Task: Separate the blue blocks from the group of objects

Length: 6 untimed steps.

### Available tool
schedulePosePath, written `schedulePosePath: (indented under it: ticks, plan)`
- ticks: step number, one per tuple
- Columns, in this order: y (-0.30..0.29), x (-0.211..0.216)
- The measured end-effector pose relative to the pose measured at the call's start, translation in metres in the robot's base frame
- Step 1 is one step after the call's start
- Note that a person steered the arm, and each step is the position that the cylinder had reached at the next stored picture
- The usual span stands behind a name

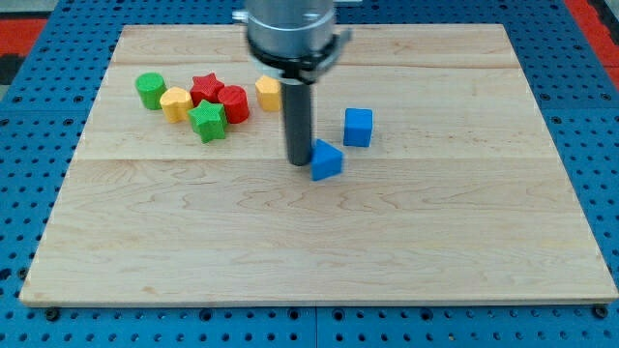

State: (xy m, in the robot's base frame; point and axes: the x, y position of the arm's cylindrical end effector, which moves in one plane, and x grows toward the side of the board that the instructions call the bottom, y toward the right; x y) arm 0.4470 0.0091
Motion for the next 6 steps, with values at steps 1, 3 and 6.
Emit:
schedulePosePath:
  ticks: [1, 3, 6]
  plan:
    - [0.041, 0.0]
    - [0.026, -0.048]
    - [-0.022, -0.074]
